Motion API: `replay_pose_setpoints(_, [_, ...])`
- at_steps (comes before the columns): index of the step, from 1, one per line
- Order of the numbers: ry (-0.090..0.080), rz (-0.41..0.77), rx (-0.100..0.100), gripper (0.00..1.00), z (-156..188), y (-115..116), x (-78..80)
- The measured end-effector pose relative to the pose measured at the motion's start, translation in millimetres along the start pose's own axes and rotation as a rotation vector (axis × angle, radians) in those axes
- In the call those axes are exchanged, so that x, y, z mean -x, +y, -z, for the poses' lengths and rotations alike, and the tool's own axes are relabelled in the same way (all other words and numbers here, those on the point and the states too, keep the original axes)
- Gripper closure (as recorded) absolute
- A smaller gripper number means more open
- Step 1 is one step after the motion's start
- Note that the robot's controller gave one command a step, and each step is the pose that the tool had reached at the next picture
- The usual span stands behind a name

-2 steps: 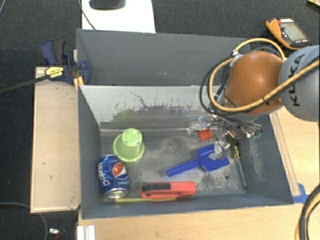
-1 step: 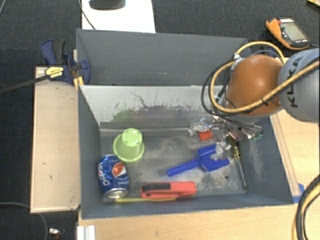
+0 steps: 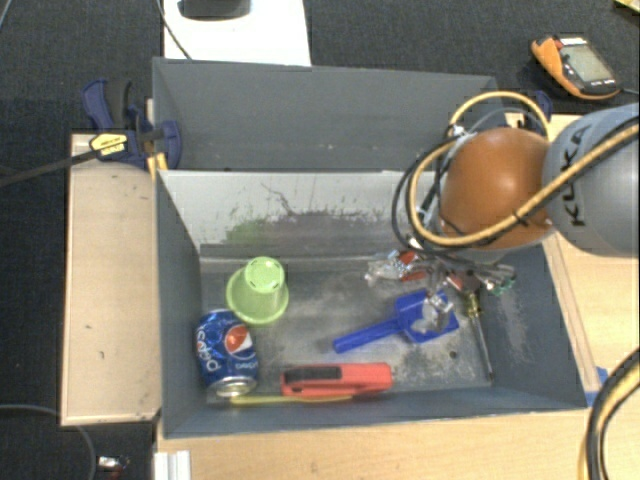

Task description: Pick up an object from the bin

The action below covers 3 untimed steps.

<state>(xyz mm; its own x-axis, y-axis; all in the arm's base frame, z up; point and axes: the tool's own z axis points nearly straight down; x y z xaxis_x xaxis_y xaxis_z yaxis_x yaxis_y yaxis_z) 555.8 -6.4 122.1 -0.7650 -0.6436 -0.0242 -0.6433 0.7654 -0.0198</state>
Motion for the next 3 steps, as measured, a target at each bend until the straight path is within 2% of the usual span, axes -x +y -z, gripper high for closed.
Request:
replay_pose_setpoints(1, [0.000,0.264,0.001,0.00,-12.3,13.9,-27.7])
replay_pose_setpoints(2, [-0.002,0.095,0.003,1.00,-51.1,-38.9,-56.4])
replay_pose_setpoints(3, [-0.002,0.096,0.003,1.00,-51.2,-38.7,-56.3])
